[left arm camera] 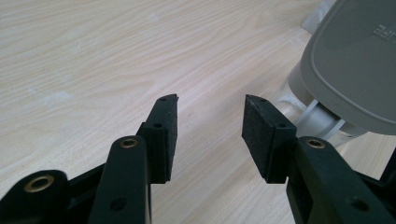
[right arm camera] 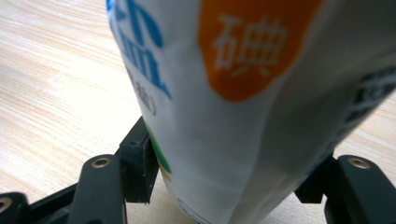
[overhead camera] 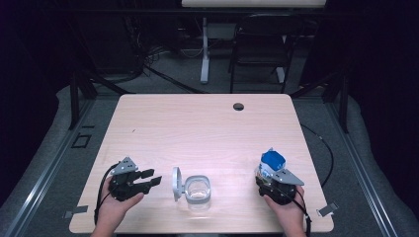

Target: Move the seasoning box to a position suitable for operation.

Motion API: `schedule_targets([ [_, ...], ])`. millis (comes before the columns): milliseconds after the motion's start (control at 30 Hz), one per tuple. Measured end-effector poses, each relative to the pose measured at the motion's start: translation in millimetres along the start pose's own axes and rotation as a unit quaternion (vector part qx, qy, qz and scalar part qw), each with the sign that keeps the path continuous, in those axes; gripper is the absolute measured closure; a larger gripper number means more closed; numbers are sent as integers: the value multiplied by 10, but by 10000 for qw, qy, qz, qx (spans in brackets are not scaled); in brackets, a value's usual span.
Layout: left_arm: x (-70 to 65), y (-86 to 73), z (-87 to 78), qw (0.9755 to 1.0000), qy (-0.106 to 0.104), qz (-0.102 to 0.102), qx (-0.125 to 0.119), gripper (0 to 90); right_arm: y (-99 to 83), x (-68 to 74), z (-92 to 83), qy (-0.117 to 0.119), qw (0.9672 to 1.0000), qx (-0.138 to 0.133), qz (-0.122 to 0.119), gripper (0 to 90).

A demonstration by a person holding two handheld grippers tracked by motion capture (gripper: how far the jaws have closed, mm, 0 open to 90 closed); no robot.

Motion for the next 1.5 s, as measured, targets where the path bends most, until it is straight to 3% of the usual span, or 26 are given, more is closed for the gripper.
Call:
schedule_targets([
  [500, 25, 0, -13, 10000, 25, -24, -28, 562, -4, -34, -17, 149, 9998, 29, -149, 379],
  [1033, 10, 0, -4, 10000, 45, -6, -2, 560, -2, -63, -34, 330, 9994, -74, -91, 388],
  [1267, 23, 1, -15, 10000, 75, -35, -28, 554, 70, -58, -78, 359, 9991, -241, -42, 388],
  [1500, 37, -7, -17, 9999, 98, -47, -45, 546, 156, -17, -131, 416, 9986, -255, -196, 388],
])
Point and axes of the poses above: each handheld gripper's, and its own axes: z roughly forward along the jaws, y roughly out of its top, x roughly to its left, the point moved 2 cm from there along z, roughly forward along the jaws, and after that the axes turned 12 degrees about -x, right-handed, at the moved point
